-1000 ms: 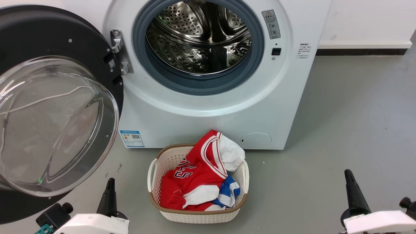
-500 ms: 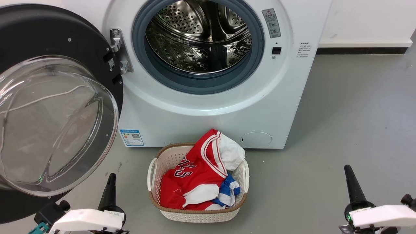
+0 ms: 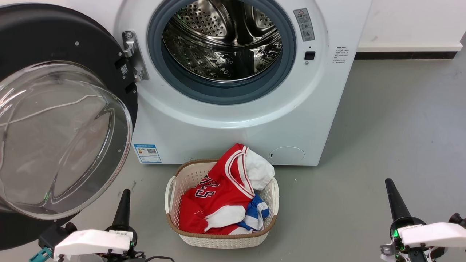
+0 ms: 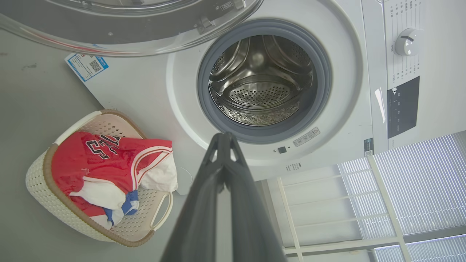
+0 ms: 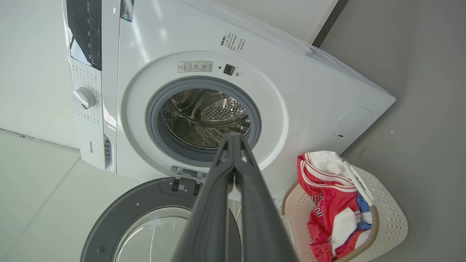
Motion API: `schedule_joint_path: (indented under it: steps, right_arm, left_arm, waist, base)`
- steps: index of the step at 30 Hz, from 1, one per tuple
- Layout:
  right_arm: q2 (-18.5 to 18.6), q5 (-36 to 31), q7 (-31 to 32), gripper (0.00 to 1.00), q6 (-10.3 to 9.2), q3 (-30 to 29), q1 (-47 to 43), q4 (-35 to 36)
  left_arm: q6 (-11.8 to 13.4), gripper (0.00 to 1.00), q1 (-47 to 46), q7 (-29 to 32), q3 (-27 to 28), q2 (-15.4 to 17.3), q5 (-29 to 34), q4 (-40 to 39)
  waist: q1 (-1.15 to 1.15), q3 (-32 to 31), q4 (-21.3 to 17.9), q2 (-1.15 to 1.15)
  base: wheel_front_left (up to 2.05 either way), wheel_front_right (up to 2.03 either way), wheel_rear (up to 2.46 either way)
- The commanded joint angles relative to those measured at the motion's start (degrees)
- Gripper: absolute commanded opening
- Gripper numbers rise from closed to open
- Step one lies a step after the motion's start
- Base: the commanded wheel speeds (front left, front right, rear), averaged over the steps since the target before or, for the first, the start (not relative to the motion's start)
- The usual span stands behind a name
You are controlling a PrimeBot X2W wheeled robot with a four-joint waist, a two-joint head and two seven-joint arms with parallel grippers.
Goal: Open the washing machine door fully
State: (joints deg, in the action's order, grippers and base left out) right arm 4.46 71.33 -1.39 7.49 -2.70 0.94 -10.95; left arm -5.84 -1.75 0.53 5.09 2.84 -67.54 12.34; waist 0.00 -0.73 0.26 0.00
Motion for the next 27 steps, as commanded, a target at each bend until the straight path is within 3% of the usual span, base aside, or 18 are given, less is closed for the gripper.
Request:
schedule_joint_path:
  steps: [1, 27]
  right_arm:
    - [0.35, 1.61, 0.39, 0.0, 0.01, -0.15, 1.3, 0.13]
    - [0.09, 14.15, 3.97, 0.0, 0.0, -1.14, 3.9, -1.72]
  left_arm:
    - [-0.34, 0.0, -1.54, 0.44, 0.21, 0.05, -1.68, -0.22]
    - [-1.27, 0.0, -3.57, 3.8, 1.0, 0.05, -15.31, 0.99]
  waist:
    - [0.0, 0.03, -0.01, 0.0]
    - [0.0, 0.5, -0.14, 0.0]
  base:
    - [0.0, 0.0, 0.0]
    - [0.0, 0.0, 0.0]
